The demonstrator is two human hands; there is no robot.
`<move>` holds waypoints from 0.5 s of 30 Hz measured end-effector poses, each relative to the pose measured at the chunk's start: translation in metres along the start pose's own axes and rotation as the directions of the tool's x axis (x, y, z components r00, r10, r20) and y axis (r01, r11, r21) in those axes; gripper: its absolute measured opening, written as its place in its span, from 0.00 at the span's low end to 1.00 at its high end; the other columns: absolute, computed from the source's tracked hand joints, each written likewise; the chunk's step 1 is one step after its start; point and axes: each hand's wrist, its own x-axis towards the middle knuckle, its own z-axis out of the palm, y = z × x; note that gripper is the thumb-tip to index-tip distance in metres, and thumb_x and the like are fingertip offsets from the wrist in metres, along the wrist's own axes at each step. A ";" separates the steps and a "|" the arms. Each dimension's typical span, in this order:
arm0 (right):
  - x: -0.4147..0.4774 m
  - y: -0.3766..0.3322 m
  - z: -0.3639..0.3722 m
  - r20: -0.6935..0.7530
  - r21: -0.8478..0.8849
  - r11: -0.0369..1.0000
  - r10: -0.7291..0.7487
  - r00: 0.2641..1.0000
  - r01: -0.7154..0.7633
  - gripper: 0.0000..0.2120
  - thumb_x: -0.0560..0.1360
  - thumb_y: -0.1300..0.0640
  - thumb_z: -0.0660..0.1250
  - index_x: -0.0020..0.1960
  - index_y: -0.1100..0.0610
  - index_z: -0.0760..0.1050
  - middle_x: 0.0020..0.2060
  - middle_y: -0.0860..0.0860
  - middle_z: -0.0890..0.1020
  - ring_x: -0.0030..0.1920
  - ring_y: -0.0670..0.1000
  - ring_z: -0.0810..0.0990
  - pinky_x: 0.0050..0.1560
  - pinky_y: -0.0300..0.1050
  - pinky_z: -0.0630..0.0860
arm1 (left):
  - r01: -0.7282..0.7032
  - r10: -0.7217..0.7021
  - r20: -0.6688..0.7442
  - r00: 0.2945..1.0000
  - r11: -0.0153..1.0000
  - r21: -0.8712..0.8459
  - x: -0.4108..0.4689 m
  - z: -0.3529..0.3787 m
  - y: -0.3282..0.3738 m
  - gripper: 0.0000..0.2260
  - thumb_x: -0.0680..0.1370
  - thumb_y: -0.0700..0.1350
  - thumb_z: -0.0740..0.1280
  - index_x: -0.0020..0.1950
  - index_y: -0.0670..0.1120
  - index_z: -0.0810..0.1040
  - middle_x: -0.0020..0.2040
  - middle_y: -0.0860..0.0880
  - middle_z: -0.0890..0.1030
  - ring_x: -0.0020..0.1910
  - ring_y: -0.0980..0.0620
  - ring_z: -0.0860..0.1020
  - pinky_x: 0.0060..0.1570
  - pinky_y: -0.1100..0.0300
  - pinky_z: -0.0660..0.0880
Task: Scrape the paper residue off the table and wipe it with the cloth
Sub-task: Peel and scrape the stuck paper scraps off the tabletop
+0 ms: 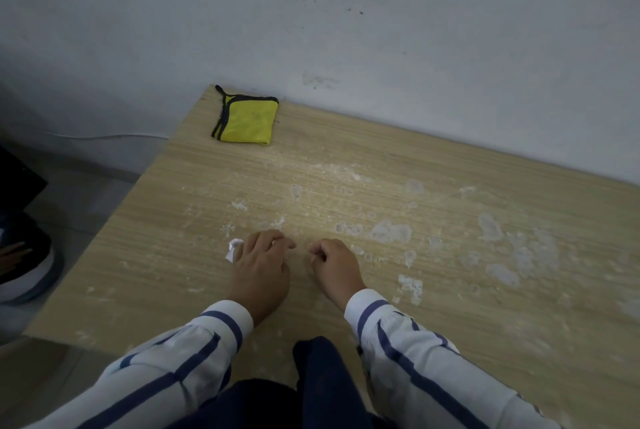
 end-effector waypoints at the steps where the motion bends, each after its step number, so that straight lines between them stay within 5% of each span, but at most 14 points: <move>1: -0.002 0.005 -0.003 -0.001 -0.011 1.000 -0.004 1.000 0.004 0.10 0.77 0.63 0.58 0.53 0.58 0.76 0.53 0.54 0.76 0.49 0.51 0.75 0.48 0.38 0.69 | 0.002 -0.002 0.003 1.000 1.000 0.002 -0.003 0.004 0.004 0.15 0.70 0.37 0.66 0.55 0.49 0.79 0.59 0.49 0.76 0.62 0.45 0.71 0.62 0.48 0.65; 8: -0.018 0.043 -0.030 -0.047 -0.110 0.994 -0.027 0.999 0.021 0.09 0.75 0.64 0.59 0.49 0.60 0.77 0.48 0.53 0.76 0.47 0.53 0.76 0.48 0.45 0.74 | -0.036 0.027 0.104 0.994 0.995 0.091 -0.024 0.037 0.033 0.20 0.72 0.40 0.61 0.64 0.47 0.74 0.70 0.46 0.69 0.74 0.43 0.60 0.72 0.47 0.48; 12: -0.027 0.073 -0.050 -0.105 -0.154 0.988 -0.012 0.994 -0.004 0.08 0.73 0.65 0.59 0.45 0.59 0.77 0.44 0.52 0.77 0.47 0.53 0.75 0.48 0.49 0.75 | 0.027 -0.042 0.179 0.983 0.996 0.087 -0.032 0.052 0.043 0.32 0.73 0.55 0.42 0.75 0.44 0.59 0.77 0.47 0.56 0.77 0.47 0.47 0.71 0.51 0.35; 15: -0.030 0.090 -0.066 -0.151 -0.169 0.985 0.010 0.988 -0.035 0.08 0.73 0.65 0.59 0.44 0.60 0.78 0.44 0.53 0.78 0.46 0.54 0.75 0.48 0.51 0.75 | 0.075 -0.091 0.160 0.983 0.992 0.103 -0.033 0.060 0.043 0.35 0.72 0.58 0.38 0.76 0.43 0.55 0.77 0.46 0.55 0.77 0.49 0.46 0.71 0.53 0.33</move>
